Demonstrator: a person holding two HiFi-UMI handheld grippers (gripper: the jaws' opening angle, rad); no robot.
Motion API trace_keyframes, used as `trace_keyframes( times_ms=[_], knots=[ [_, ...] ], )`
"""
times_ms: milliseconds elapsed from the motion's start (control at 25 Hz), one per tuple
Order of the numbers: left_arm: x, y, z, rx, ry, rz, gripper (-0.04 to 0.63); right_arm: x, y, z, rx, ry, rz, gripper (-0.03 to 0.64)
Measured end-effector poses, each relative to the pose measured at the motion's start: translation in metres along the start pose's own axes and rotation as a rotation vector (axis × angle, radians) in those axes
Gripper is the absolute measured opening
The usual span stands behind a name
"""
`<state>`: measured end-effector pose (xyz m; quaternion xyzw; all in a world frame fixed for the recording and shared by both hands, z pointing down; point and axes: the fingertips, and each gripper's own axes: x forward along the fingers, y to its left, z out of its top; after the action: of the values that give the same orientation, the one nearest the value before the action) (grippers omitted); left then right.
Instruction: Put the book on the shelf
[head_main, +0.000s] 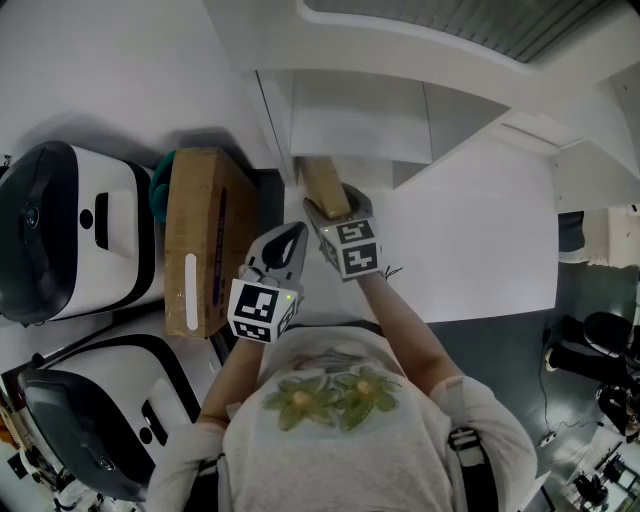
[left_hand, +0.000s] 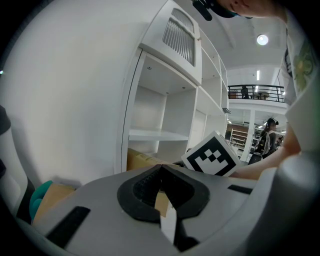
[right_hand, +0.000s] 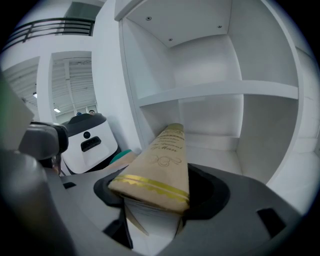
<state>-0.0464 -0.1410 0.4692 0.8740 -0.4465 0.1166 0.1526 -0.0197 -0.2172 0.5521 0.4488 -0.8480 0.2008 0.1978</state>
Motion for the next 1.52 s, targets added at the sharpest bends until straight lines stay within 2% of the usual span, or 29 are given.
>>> trace_keyframes(
  times_ms=[600, 880, 1160, 1520],
  knots=[
    [0.0, 0.0, -0.001, -0.006, 0.002, 0.003, 0.028, 0.02, 0.0, 0.004, -0.026, 0.013, -0.003, 0.301],
    [-0.002, 0.001, 0.001, -0.002, -0.002, 0.009, 0.028, 0.028, -0.004, -0.004, -0.115, 0.031, -0.038, 0.302],
    [-0.004, 0.002, 0.001, -0.003, -0.001, 0.018, 0.028, 0.023, -0.002, -0.016, -0.117, 0.055, -0.036, 0.302],
    [-0.004, 0.001, 0.003, 0.001, -0.007, 0.023, 0.028, 0.003, 0.006, -0.015, -0.125, 0.02, -0.009, 0.302]
  ],
)
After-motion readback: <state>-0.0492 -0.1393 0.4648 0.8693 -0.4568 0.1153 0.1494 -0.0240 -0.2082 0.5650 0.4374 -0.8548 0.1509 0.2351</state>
